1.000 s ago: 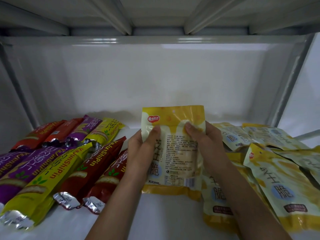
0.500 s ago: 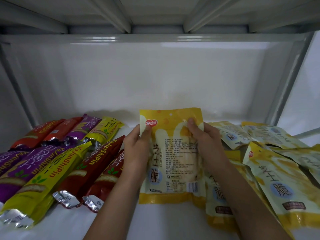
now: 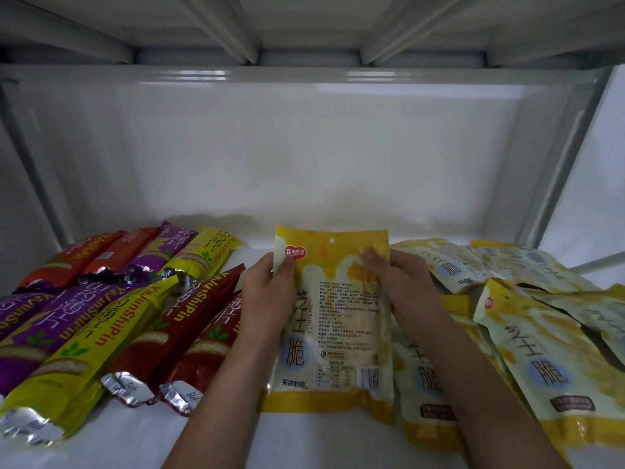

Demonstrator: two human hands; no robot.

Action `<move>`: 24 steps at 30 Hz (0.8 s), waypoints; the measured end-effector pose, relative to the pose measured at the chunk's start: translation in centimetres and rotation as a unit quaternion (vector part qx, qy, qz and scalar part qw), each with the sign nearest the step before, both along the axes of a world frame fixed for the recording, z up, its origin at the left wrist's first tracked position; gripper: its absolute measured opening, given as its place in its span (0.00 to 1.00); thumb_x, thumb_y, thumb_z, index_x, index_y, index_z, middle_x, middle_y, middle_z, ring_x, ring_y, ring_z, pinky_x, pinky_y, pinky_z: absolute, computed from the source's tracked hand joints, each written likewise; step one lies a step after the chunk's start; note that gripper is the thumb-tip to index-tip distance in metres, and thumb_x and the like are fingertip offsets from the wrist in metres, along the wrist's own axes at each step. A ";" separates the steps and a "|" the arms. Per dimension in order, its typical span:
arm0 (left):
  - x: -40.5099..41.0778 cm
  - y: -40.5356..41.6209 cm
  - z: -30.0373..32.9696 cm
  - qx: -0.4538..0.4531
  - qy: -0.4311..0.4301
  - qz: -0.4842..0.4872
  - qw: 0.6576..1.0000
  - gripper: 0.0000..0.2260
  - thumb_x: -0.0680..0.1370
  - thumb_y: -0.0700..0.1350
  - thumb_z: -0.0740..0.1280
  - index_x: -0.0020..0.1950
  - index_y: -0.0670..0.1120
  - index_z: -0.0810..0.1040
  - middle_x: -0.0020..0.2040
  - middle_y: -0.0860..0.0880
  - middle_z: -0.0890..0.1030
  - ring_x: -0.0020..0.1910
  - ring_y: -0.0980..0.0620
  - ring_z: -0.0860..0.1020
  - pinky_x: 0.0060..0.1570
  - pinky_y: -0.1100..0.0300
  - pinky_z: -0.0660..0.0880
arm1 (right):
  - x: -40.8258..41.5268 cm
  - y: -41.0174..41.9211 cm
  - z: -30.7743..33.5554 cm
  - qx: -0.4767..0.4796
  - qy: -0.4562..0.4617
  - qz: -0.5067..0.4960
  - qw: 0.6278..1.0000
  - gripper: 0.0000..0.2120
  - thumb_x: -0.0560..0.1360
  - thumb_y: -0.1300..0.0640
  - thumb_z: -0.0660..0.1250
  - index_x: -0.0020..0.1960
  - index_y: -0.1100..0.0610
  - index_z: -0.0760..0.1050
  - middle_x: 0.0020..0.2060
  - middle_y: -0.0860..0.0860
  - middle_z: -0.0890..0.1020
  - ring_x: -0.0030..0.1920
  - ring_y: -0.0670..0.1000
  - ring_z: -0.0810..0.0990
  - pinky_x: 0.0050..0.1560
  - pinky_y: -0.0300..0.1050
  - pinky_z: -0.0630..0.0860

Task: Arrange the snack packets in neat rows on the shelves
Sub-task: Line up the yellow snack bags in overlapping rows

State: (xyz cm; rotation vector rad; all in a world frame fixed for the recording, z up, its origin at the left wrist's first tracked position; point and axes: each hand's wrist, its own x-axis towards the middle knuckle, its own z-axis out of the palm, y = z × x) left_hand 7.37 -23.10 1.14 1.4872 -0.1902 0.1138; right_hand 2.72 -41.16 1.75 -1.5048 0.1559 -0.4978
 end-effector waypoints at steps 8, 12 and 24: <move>0.6 0.0 -0.7 0.199 -0.053 0.050 0.977 0.24 0.82 0.39 0.68 0.77 0.47 0.67 0.68 0.47 0.76 0.67 0.47 0.75 0.67 0.51 0.73 | 0.0 -0.3 -0.8 -0.186 0.103 -0.009 0.977 0.05 0.79 0.57 0.73 0.49 0.59 0.85 0.42 0.50 0.89 0.44 0.51 0.88 0.47 0.48 0.83; -0.5 -0.3 -0.8 0.257 -0.138 0.029 0.956 0.29 0.81 0.38 0.68 0.80 0.49 0.62 0.73 0.54 0.61 0.69 0.61 0.61 0.67 0.67 0.59 | 0.7 -0.3 -1.5 -0.265 0.124 -0.040 0.955 0.12 0.76 0.56 0.76 0.59 0.53 0.82 0.49 0.47 0.87 0.51 0.50 0.86 0.43 0.40 0.78; -0.9 -0.7 -2.3 0.443 -0.215 -0.118 0.862 0.12 0.84 0.51 0.65 0.68 0.57 0.76 0.68 0.60 0.74 0.65 0.58 0.73 0.59 0.61 0.71 | 0.6 -0.8 -0.5 -0.188 0.057 -0.094 0.976 0.22 0.81 0.60 0.69 0.75 0.50 0.75 0.74 0.48 0.75 0.77 0.48 0.69 0.66 0.49 0.77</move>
